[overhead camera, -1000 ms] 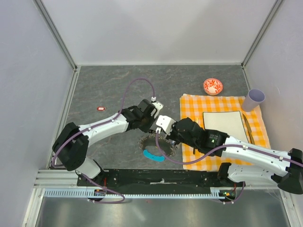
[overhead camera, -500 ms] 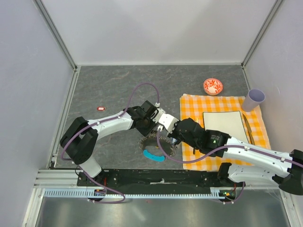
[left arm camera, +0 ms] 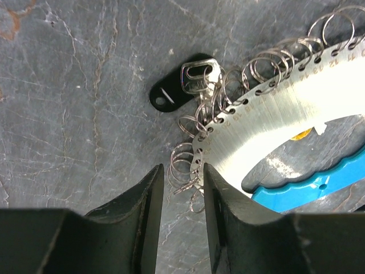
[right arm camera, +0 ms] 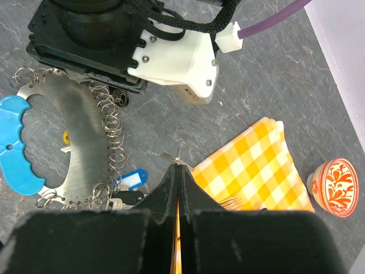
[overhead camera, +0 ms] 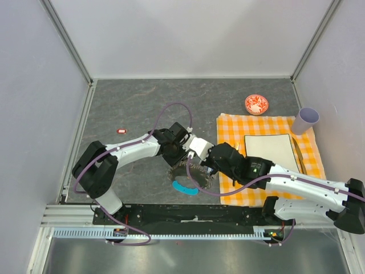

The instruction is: Put the keys on the keyring

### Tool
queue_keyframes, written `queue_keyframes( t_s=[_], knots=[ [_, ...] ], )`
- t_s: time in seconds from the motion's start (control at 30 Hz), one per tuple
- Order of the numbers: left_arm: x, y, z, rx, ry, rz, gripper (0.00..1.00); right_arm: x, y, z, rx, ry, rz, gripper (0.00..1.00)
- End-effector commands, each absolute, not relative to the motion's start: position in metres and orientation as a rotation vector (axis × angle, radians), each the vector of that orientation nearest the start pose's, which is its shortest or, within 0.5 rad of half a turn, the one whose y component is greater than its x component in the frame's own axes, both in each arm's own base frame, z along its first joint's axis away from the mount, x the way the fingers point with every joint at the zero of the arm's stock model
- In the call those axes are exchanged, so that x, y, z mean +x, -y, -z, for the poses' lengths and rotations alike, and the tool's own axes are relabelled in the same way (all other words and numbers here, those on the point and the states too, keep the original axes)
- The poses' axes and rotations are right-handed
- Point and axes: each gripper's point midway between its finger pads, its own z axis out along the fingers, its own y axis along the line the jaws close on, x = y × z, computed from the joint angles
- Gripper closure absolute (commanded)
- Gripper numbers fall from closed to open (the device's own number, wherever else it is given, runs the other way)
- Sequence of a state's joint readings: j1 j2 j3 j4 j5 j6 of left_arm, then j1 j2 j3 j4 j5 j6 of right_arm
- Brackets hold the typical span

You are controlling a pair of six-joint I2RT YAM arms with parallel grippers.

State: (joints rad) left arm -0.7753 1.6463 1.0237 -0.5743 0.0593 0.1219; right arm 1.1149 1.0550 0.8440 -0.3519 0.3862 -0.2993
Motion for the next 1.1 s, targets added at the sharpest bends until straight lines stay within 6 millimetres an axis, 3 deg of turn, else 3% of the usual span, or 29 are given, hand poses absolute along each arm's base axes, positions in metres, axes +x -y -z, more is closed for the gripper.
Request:
queue_keyframes(
  t_s=[0.0,0.43,0.47,0.5,0.57,0.63,0.77,0.9,1.07],
  knots=[
    [0.222,0.23,-0.039,1.341,-2.495,0.281,0.59,0.215,-0.251,-0.199,-1.133,-1.717,-0.072,1.0],
    [0.233,0.239,-0.021,1.391,-2.528,0.257,0.63,0.215,-0.252,-0.196,-1.141,-1.719,-0.07,1.0],
    [0.234,0.239,-0.021,1.393,-2.523,0.255,0.65,0.215,-0.252,-0.196,-1.143,-1.72,-0.07,1.0],
    [0.234,0.239,-0.022,1.378,-2.527,0.258,0.74,0.215,-0.252,-0.196,-1.143,-1.72,-0.07,1.0],
    [0.234,0.24,-0.024,1.333,-2.544,0.279,0.81,0.215,-0.252,-0.195,-1.145,-1.719,-0.073,1.0],
    [0.235,0.237,-0.028,1.264,-2.569,0.325,0.94,0.215,-0.253,-0.194,-1.151,-1.72,-0.075,1.0],
    [0.244,0.223,-0.041,0.897,-2.667,0.387,0.98,0.215,-0.256,-0.193,-1.161,-1.717,-0.086,1.0],
    [0.259,0.186,-0.042,0.433,-2.76,0.311,0.98,0.214,-0.258,-0.193,-1.166,-1.714,-0.094,1.0],
    [0.259,0.196,-0.045,0.038,-2.76,0.424,0.98,0.214,-0.261,-0.194,-1.17,-1.709,-0.104,1.0]
  ],
)
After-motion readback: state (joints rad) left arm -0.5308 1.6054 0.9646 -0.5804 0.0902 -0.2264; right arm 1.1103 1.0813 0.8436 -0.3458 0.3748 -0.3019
